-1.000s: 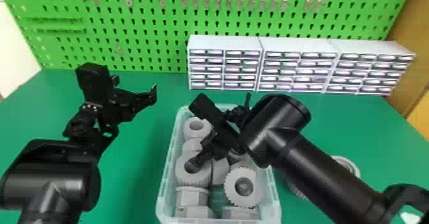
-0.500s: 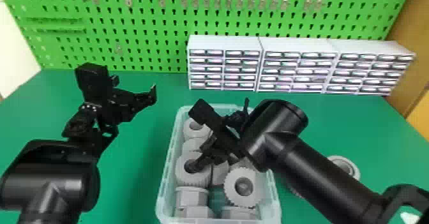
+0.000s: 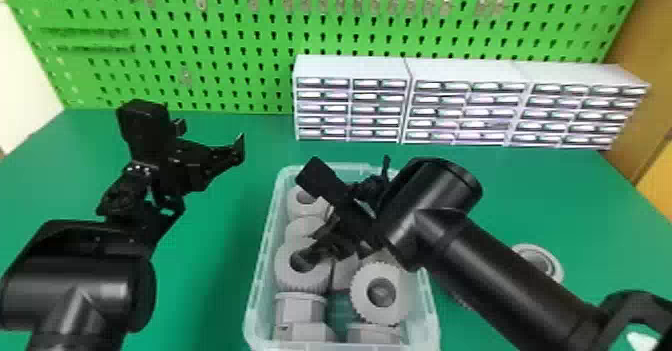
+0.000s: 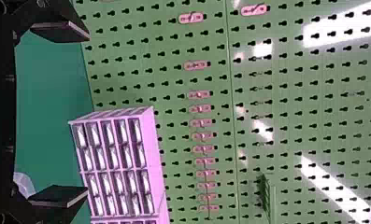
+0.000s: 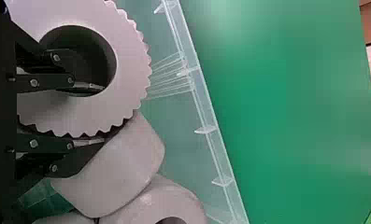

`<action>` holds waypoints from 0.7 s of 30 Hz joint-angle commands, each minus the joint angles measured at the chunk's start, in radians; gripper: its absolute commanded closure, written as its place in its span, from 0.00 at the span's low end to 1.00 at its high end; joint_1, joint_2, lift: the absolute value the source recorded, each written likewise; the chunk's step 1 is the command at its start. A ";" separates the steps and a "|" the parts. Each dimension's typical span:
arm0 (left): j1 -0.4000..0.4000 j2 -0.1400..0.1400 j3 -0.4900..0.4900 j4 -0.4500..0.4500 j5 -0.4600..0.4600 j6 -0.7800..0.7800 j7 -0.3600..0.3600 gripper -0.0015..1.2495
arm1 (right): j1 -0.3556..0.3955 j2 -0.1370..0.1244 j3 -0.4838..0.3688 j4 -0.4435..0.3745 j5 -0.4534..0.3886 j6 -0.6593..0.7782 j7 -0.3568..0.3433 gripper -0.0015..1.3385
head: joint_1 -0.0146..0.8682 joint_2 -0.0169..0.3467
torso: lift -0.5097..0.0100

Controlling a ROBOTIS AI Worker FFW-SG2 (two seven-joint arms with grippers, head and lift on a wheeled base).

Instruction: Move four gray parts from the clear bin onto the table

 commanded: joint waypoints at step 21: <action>0.006 0.000 0.008 0.000 -0.003 0.001 -0.006 0.10 | 0.051 -0.007 -0.146 -0.256 0.096 0.058 0.001 0.81 | 0.78 0.14 | 0.89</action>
